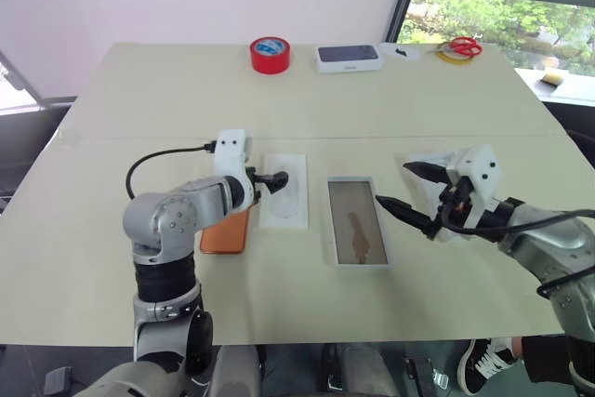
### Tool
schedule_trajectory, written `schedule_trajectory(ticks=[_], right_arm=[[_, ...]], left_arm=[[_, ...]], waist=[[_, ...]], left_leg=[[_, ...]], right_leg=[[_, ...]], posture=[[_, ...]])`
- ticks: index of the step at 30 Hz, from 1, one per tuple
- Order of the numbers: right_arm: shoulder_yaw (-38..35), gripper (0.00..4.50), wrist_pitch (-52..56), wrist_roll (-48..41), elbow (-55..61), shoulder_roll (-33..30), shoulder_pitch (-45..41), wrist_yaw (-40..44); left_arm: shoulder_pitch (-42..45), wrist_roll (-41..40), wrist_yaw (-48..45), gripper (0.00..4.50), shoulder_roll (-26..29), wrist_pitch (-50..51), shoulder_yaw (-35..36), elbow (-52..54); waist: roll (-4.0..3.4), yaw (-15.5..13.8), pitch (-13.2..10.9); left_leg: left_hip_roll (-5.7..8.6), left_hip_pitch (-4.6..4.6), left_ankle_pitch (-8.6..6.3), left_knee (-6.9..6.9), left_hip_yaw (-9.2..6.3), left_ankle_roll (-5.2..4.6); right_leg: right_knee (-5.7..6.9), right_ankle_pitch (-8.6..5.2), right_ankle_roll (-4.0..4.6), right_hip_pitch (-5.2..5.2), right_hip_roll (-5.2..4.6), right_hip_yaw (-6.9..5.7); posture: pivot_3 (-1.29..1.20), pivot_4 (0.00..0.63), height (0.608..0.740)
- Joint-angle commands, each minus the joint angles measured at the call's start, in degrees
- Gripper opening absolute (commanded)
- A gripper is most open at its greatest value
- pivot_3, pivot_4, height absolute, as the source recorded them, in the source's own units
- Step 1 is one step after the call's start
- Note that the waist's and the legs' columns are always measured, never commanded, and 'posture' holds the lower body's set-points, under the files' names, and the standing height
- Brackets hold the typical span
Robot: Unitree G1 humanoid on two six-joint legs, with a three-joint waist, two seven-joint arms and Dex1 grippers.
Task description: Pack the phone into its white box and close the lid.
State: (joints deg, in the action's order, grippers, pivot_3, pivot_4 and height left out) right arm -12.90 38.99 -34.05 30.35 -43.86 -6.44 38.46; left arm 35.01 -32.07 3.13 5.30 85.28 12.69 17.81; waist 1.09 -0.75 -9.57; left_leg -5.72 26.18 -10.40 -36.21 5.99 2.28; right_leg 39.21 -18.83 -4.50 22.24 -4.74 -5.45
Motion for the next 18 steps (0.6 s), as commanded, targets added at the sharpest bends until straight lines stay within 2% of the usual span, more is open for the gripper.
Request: schedule_trajectory(ticks=[1, 10, 13, 17, 18], right_arm=[[-0.86, 4.47, -0.56, -0.42, 2.09, -0.43, -0.43, 0.16], [-0.22, 4.47, -1.11, 0.35, 1.09, -0.75, -1.36, 1.26], [-0.12, 4.50, -1.14, 0.48, 1.24, -0.71, -1.25, 1.37], [-0.05, 4.50, -0.92, 0.35, 1.92, -1.12, -1.01, 1.83], [-0.03, 4.50, -0.76, 0.24, 2.15, -1.32, -0.88, 2.12]], left_arm=[[1.93, 1.22, 0.45, 4.50, -1.82, 3.27, 1.08, 0.60], [2.77, 4.72, 1.71, 4.50, -7.13, 7.22, 4.97, -1.61], [2.87, 5.49, 2.22, 3.68, -9.35, 7.22, 7.29, -2.41], [3.60, 6.26, 2.12, 1.69, -10.12, 7.22, 8.20, -3.11], [3.71, 6.41, 2.03, 1.69, -10.15, 7.22, 8.30, -3.24]], waist=[[0.00, 0.00, 0.00], [0.00, 0.00, 0.00], [0.00, -0.02, 0.00], [0.00, -0.07, 0.00], [0.01, -0.08, 0.00]], left_leg=[[0.00, 0.00, 0.00, 0.00, 0.00, 0.00], [0.00, 0.00, 0.00, 0.00, 0.00, 0.00], [0.00, -0.01, 0.00, -0.01, 0.00, 0.00], [0.01, 0.00, 0.00, -0.01, 0.00, 0.00], [0.01, 0.00, 0.00, -0.01, 0.00, 0.00]], right_leg=[[0.00, 0.00, 0.00, 0.00, 0.00, 0.00], [0.00, 0.00, 0.00, 0.00, 0.00, 0.00], [0.00, 0.00, 0.00, -0.01, 0.00, 0.00], [0.00, 0.00, 0.00, -0.01, -0.02, 0.00], [0.00, 0.00, 0.00, -0.01, -0.01, 0.00]], posture=[[0.00, 0.150, 0.730], [0.00, 0.150, 0.730], [0.00, 0.150, 0.730], [0.00, 0.150, 0.730], [0.00, 0.150, 0.730]])
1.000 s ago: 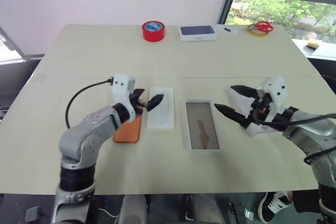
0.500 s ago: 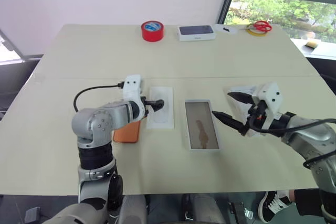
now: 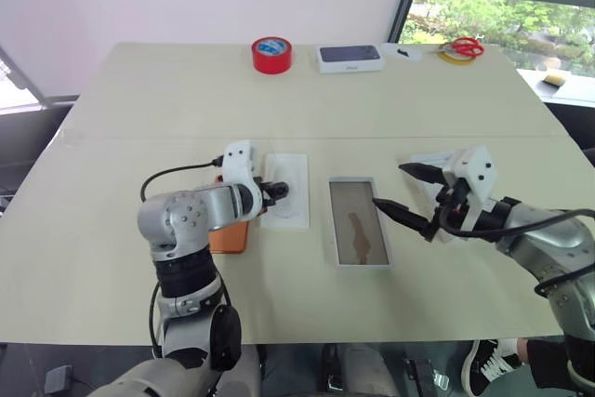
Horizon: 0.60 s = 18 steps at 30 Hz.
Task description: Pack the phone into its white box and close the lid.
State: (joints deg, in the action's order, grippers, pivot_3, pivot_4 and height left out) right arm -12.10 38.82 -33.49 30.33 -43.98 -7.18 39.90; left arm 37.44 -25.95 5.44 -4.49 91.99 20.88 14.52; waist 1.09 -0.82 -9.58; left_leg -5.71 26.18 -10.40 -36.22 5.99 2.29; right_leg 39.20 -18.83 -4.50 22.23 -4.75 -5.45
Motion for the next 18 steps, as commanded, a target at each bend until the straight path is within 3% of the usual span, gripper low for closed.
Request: schedule_trajectory(ticks=[1, 5, 10, 18], right_arm=[[-0.75, 4.50, -0.37, -0.52, 2.54, -1.54, 0.10, 1.17], [0.22, 4.50, -0.33, -0.97, 4.82, -4.26, 2.96, 5.07], [1.04, 4.50, -0.61, -0.40, 6.65, -6.89, 5.90, 7.77], [8.05, 4.50, -0.50, 2.59, 9.59, -10.06, 6.48, 10.02]], left_arm=[[1.39, 0.53, -0.42, 1.69, -0.31, 0.51, 0.21, -0.12], [1.41, 1.27, -1.01, 1.69, -0.76, 0.50, 1.42, -0.47], [1.43, 1.69, -2.11, 0.01, -1.76, -0.63, 3.78, -0.01], [4.12, 0.33, -4.91, 0.01, -3.50, -0.11, 12.07, 0.09]], waist=[[0.00, -0.02, 0.00], [0.00, 0.02, 0.00], [0.04, 0.04, -0.02], [0.05, 0.08, -0.03]], left_leg=[[0.00, 0.00, 0.00, 0.00, 0.00, 0.00], [0.00, 0.00, 0.00, 0.01, 0.00, 0.00], [0.00, 0.00, 0.00, 0.01, -0.01, 0.00], [0.00, 0.00, 0.00, 0.01, -0.02, 0.00]], right_leg=[[0.00, 0.00, 0.00, 0.00, 0.00, 0.00], [0.00, 0.00, 0.00, 0.00, 0.00, 0.00], [-0.01, 0.00, 0.00, 0.00, 0.00, 0.00], [-0.01, 0.00, 0.00, 0.01, 0.00, 0.00]], posture=[[0.00, 0.150, 0.730], [0.00, 0.150, 0.730], [0.00, 0.150, 0.730], [0.00, 0.150, 0.730]])
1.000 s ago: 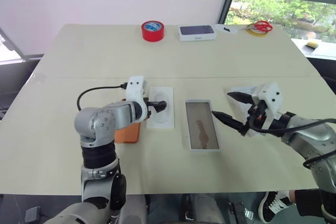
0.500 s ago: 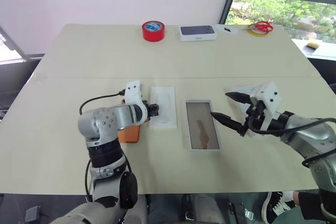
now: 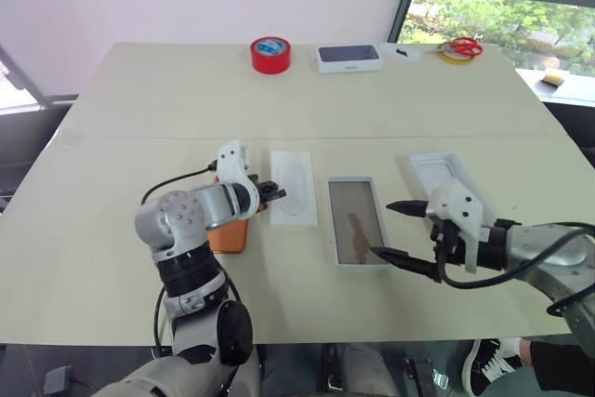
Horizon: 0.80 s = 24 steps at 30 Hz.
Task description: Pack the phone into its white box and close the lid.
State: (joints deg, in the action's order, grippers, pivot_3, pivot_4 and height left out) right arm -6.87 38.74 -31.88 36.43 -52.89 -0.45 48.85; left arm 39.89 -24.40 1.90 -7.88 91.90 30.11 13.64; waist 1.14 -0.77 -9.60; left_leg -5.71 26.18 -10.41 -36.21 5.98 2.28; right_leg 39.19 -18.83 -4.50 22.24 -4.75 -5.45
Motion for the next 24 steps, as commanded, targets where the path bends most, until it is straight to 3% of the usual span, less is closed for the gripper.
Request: schedule_trajectory(ticks=[1, 5, 8, 15, 24], right_arm=[[4.15, 4.50, -0.55, 1.60, 3.89, -1.51, -0.29, 1.42], [11.96, 4.50, -2.69, 8.00, 2.58, -3.40, -1.45, 2.70], [18.23, 3.66, -4.85, 13.62, 0.07, -3.97, -3.45, 3.84], [23.87, 0.05, -6.00, 18.27, -3.53, -1.81, -8.38, 5.41], [30.34, 0.05, -12.83, 25.81, -11.97, 4.06, -20.07, 8.48]], left_arm=[[1.99, -1.40, -1.77, 0.01, -0.35, 0.11, 3.91, 0.99], [3.31, -2.04, -3.13, 0.01, -0.90, 0.51, 7.40, 1.35], [4.19, -3.25, -4.13, 0.00, -1.19, 0.59, 9.46, 1.82], [4.73, -4.61, -4.91, 0.00, -0.55, 0.59, 11.49, 2.76], [8.59, -5.81, -5.95, 0.00, 2.58, -0.54, 17.17, 0.51]], waist=[[0.00, 0.04, 0.00], [0.03, 0.03, -0.02], [0.06, 0.03, -0.03], [0.07, 0.03, -0.04], [0.08, 0.15, -0.05]], left_leg=[[0.00, 0.00, 0.00, 0.00, 0.00, 0.00], [0.00, 0.00, 0.00, 0.00, 0.00, 0.00], [0.00, 0.00, 0.00, 0.00, 0.00, 0.00], [0.00, 0.01, 0.02, 0.00, 0.00, 0.04], [-0.02, 0.00, 0.05, 0.01, 0.00, 0.08]], right_leg=[[0.00, 0.00, 0.00, 0.00, 0.00, 0.00], [0.00, 0.00, 0.00, 0.00, 0.00, 0.00], [0.00, 0.00, 0.00, 0.01, 0.00, 0.00], [0.00, 0.00, 0.00, 0.01, 0.00, 0.00], [0.01, 0.00, 0.00, 0.04, 0.02, 0.00]], posture=[[0.00, 0.150, 0.730], [0.00, 0.150, 0.730], [0.00, 0.150, 0.730], [0.00, 0.150, 0.730], [0.00, 0.150, 0.730]])
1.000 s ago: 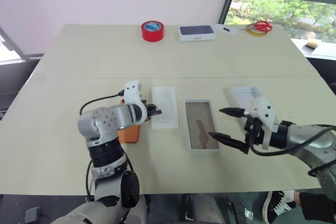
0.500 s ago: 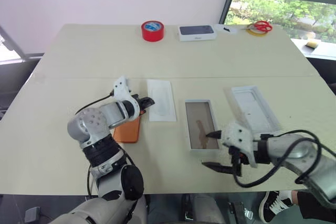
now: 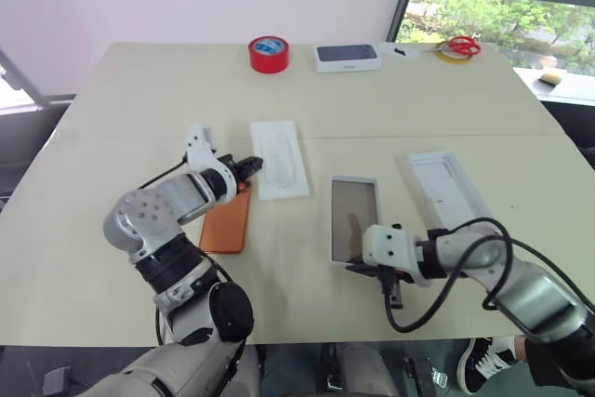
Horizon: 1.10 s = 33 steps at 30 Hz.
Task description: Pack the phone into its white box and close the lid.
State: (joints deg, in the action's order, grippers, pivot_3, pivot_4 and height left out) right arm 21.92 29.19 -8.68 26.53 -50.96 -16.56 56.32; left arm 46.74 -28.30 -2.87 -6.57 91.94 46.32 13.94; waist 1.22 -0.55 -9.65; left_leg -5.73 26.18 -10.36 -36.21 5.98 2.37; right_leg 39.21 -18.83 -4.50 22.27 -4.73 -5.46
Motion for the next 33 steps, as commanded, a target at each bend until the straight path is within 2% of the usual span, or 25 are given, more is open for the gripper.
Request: schedule_trajectory(ticks=[1, 6, 9, 12, 15, 24, 33], right_arm=[[2.43, 0.05, -3.93, 3.26, -3.61, 3.46, -5.71, 1.45], [4.38, 0.05, -6.44, 6.82, -10.68, 7.81, -10.84, 1.60], [2.85, 0.05, -5.76, 7.11, -13.32, 10.00, -12.83, 0.83], [-0.72, 0.92, -4.64, 4.89, -11.71, 10.25, -12.10, 0.75], [-6.56, 2.41, -3.09, 1.35, -8.44, 9.50, -10.12, 0.18], [-20.37, 2.41, 0.80, -4.06, -1.89, 2.46, -0.25, -0.33], [-21.96, 2.41, 2.00, -4.69, 0.87, 2.75, 3.59, -3.57]], left_arm=[[1.97, -1.88, -1.41, 0.00, 1.67, -0.68, 0.89, -0.06], [2.38, -2.30, -1.65, 0.00, 1.64, -0.49, 1.21, 0.13], [1.77, -2.42, -1.42, 0.00, 0.63, -0.09, 1.01, 1.28], [0.87, -2.34, -1.01, 0.00, -0.92, 0.44, 0.44, 2.28], [-0.54, -2.51, -0.83, 0.00, -2.69, 0.56, -1.87, 3.56], [-3.53, -0.67, 1.54, 0.00, -8.80, -1.37, -11.08, 1.87], [-6.33, -2.27, 1.10, 0.00, -10.13, -1.82, -18.47, -0.25]], waist=[[0.00, -0.05, 0.00], [0.02, -0.26, -0.01], [0.02, -0.23, -0.01], [0.02, -0.19, -0.01], [0.02, -0.18, -0.01], [0.02, -0.23, -0.01], [0.01, -0.18, -0.01]], left_leg=[[0.00, 0.00, 0.03, 0.01, 0.00, 0.05], [0.00, 0.01, 0.12, -0.01, 0.01, 0.20], [0.02, 0.02, 0.12, -0.03, 0.04, 0.20], [0.01, 0.02, 0.12, 0.00, 0.03, 0.21], [0.01, 0.02, 0.12, 0.00, 0.05, 0.21], [0.02, 0.02, 0.00, -0.01, 0.03, 0.02], [0.01, 0.01, 0.01, 0.00, 0.04, 0.01]], right_leg=[[0.00, 0.00, 0.00, 0.00, 0.00, 0.00], [-0.01, 0.00, 0.00, -0.02, -0.03, -0.01], [-0.02, 0.00, -0.01, -0.03, -0.06, -0.01], [-0.02, 0.00, -0.01, -0.01, -0.05, -0.01], [-0.02, 0.00, -0.01, -0.01, -0.06, -0.01], [-0.03, 0.00, 0.00, -0.04, -0.06, -0.01], [-0.01, 0.00, 0.00, -0.01, -0.03, 0.00]], posture=[[0.00, 0.150, 0.730], [0.00, 0.150, 0.730], [0.00, 0.150, 0.730], [0.00, 0.150, 0.730], [0.00, 0.150, 0.730], [0.00, 0.150, 0.730], [0.00, 0.150, 0.730]])
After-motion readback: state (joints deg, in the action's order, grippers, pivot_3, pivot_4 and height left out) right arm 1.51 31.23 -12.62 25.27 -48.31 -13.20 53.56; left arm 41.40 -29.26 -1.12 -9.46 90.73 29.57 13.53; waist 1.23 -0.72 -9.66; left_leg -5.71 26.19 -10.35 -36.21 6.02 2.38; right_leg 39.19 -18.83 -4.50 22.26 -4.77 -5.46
